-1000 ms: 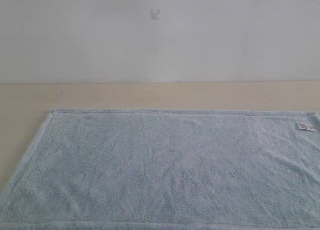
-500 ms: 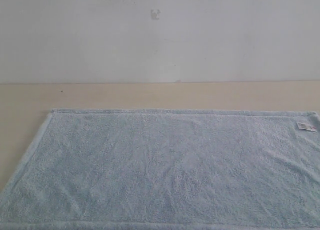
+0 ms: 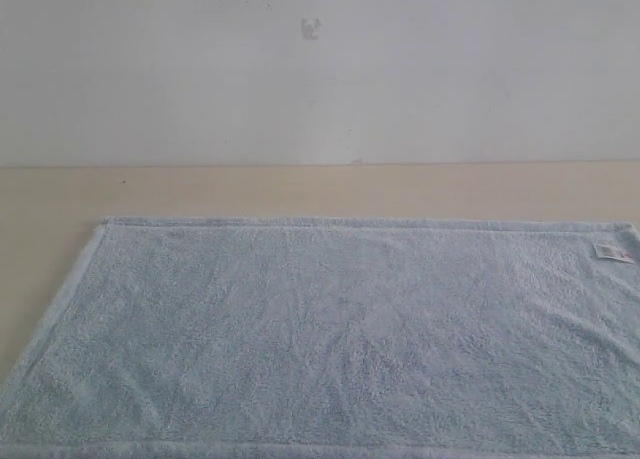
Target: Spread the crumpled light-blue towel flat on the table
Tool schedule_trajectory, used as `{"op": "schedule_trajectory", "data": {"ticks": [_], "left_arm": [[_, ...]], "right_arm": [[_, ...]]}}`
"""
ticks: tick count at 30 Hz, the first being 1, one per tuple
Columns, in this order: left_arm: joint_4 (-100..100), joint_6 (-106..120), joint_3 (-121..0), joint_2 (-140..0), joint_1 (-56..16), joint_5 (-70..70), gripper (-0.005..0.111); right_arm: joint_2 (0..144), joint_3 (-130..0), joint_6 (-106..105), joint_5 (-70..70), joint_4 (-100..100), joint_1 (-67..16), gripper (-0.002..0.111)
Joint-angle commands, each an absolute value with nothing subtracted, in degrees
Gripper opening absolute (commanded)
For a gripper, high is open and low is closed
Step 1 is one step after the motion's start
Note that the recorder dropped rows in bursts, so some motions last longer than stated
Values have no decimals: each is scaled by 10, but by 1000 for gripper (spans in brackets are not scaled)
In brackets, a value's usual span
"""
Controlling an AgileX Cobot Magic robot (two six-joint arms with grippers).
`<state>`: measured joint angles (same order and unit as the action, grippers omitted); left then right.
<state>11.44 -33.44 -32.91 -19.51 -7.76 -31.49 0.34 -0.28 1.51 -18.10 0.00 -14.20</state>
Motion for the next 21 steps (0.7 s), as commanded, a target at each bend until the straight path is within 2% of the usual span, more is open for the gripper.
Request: {"op": "schedule_trajectory", "data": {"ticks": [1,13,21], "left_arm": [[116,-332,-326,-192,-80,-314,4],[116,-332,-321,-184,-80,-313,4],[105,-332,-268,-98,-80,-324,4]], "right_arm": [[0,0,16,-185,0,-139,0],[0,0,16,-186,0,-139,0],[0,0,16,-186,0,-139,0]]}}
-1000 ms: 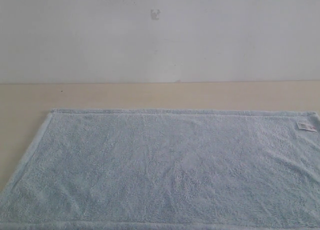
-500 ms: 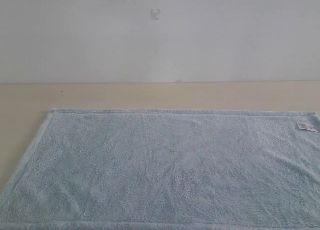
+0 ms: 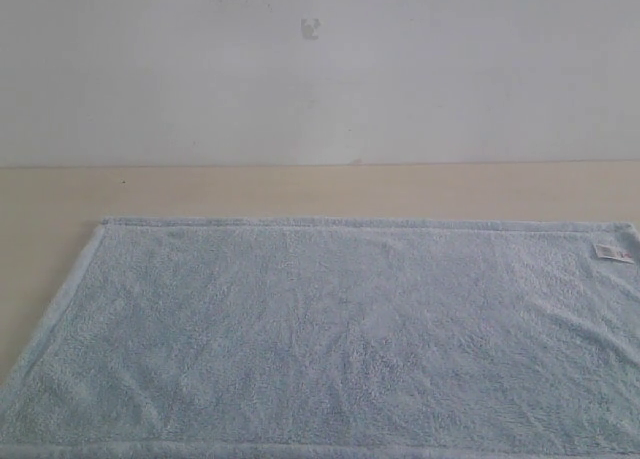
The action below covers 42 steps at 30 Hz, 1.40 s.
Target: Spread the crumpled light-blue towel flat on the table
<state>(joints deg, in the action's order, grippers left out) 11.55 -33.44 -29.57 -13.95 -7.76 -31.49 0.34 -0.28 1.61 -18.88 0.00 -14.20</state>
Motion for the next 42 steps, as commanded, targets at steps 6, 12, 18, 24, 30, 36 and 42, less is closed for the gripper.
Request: {"op": "schedule_trajectory", "data": {"ticks": [6,12,18,24,30,36,42], "left_arm": [[69,-204,-207,-43,-80,-314,4],[-42,22,-96,0,-80,-136,4],[-129,134,-23,0,-80,-39,4],[-129,134,0,0,-80,-39,4],[-122,130,0,0,-77,-97,4],[-93,101,0,0,-74,-97,4],[-73,91,0,0,-74,-95,4]], "right_arm": [[0,0,16,-186,0,-139,0],[0,0,16,-186,0,-139,0],[0,0,16,-186,0,-139,0],[0,0,16,-186,0,-139,0],[0,0,16,-186,0,-139,0],[0,0,16,-186,0,-139,0],[0,0,16,-186,0,-139,0]]}}
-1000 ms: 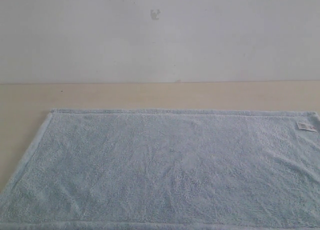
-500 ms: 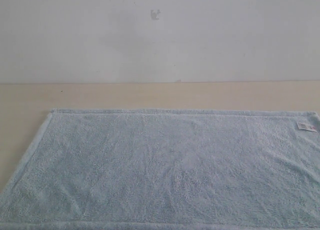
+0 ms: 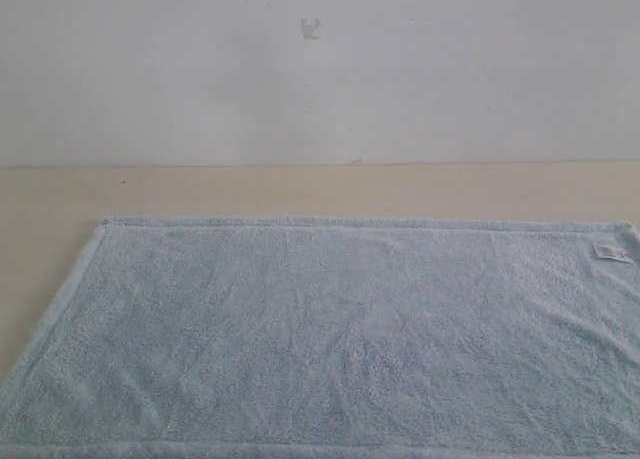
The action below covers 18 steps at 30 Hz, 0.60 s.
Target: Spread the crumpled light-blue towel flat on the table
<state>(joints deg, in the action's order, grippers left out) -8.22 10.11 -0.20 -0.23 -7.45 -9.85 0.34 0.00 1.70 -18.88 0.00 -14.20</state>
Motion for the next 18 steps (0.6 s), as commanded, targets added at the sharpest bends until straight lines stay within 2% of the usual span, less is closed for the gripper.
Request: {"op": "schedule_trajectory", "data": {"ticks": [1,13,18], "left_arm": [[-73,91,0,0,-74,-95,4],[-73,91,0,0,-66,-93,4],[-73,91,0,0,-29,-93,4]], "right_arm": [[0,0,16,-186,0,-139,0],[0,0,16,-186,0,-139,0],[0,0,16,-186,0,-139,0]]}}
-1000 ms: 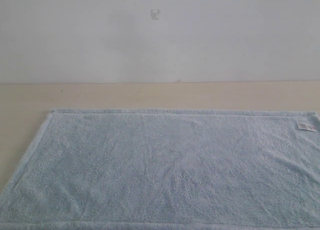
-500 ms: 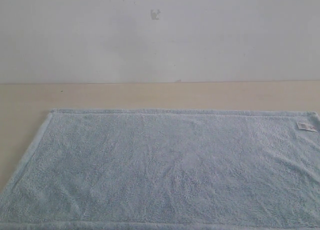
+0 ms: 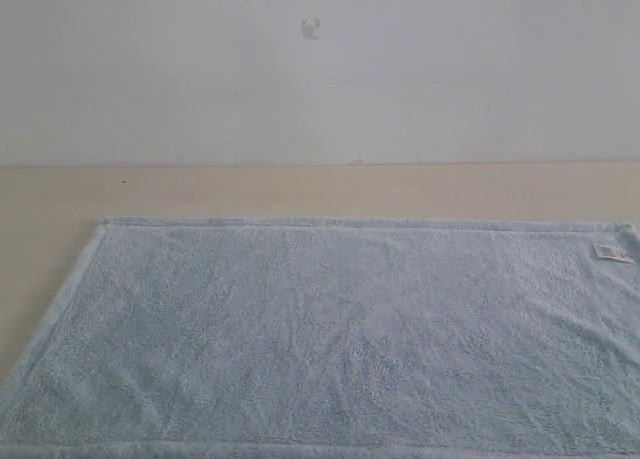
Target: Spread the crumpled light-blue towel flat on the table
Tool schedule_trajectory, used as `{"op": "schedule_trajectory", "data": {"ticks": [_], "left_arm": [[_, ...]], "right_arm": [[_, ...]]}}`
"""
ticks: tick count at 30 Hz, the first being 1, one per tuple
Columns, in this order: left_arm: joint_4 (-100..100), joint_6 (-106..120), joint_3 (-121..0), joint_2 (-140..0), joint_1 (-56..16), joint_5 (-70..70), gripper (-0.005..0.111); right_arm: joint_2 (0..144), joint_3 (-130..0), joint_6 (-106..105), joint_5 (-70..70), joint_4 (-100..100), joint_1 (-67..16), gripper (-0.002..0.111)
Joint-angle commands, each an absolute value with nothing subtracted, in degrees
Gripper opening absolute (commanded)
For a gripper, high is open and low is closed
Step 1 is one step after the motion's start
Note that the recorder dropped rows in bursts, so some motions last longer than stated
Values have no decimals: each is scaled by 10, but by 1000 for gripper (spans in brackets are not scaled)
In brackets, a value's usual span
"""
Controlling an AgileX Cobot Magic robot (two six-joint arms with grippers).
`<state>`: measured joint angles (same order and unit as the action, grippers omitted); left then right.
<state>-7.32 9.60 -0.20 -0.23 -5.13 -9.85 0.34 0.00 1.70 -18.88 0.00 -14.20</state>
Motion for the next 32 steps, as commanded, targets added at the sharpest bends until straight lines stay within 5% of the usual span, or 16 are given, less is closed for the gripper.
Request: {"op": "schedule_trajectory", "data": {"ticks": [1,32], "left_arm": [[-73,91,0,0,-24,-93,4],[-70,90,0,0,-4,-92,4]], "right_arm": [[0,0,16,-186,0,-139,0],[0,0,16,-186,0,-139,0]]}}
